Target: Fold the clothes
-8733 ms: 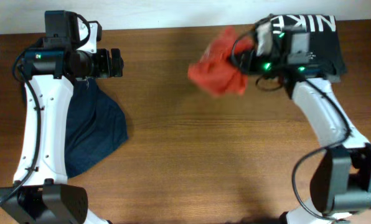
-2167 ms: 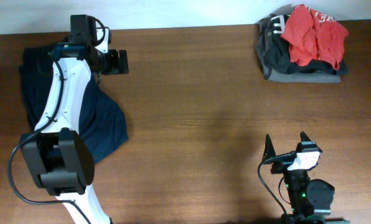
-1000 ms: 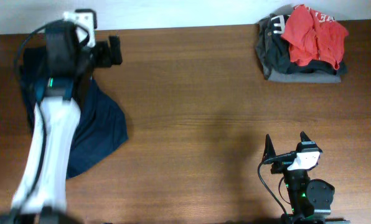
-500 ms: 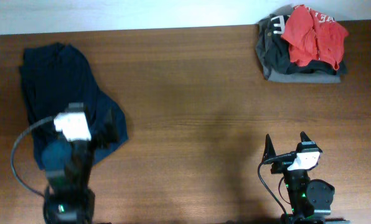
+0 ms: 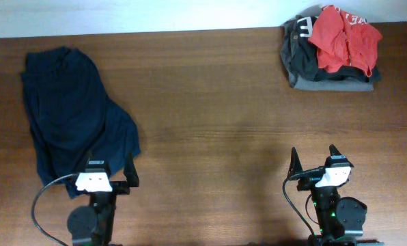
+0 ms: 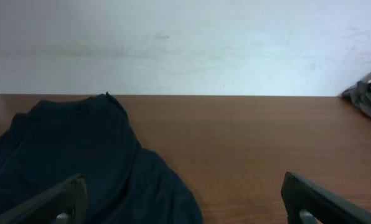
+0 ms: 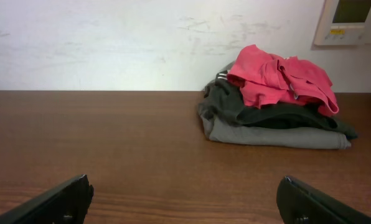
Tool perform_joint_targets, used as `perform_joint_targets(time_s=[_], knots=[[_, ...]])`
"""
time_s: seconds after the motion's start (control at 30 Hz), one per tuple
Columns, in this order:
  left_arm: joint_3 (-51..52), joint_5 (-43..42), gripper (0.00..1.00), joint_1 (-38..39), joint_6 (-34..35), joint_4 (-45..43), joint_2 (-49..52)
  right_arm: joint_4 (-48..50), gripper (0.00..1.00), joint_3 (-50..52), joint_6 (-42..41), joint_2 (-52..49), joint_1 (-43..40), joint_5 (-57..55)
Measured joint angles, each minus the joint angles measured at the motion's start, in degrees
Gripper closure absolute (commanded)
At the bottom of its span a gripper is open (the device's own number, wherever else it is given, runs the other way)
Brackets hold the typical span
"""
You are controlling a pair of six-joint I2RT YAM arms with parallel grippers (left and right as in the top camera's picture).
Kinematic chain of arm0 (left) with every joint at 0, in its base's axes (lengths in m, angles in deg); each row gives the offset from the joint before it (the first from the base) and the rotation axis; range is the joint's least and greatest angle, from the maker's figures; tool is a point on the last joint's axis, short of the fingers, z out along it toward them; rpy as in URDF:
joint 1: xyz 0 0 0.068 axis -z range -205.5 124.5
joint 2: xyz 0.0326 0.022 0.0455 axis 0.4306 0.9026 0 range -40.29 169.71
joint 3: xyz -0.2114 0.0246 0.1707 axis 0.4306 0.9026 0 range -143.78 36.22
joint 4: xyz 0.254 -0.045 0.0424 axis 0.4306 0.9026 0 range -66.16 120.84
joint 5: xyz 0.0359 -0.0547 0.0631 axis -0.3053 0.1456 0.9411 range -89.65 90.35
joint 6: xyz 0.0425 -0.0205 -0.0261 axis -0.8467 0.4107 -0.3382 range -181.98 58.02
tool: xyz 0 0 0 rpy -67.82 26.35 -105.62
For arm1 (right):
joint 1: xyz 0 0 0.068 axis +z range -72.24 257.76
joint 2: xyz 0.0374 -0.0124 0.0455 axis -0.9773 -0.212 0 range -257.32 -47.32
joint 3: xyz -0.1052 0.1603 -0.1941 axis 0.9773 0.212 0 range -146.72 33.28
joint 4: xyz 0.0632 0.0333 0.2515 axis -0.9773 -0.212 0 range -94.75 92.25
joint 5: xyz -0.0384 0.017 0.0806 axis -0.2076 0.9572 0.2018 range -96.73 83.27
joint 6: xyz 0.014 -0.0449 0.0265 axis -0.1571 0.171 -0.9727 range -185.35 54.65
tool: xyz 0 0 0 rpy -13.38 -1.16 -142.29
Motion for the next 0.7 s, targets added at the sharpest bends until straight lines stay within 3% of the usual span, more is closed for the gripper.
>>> perform_joint_targets(time_s=[0.17,0.27,0.7], knots=[[2.0,0.0,0.01,0.0,0.0,1.6,-4.5,0.0,0.01,0.0,0.0,0.0,0.0,0.0],[2.2,0.0,0.01,0.0,0.0,6.8,-7.7,0.0,0.01,0.0,0.0,0.0,0.0,0.0],[2.3,0.0,0.01,0.0,-0.5,7.1,-8.7,0.0,0.01,0.0,0.0,0.0,0.0,0.0]])
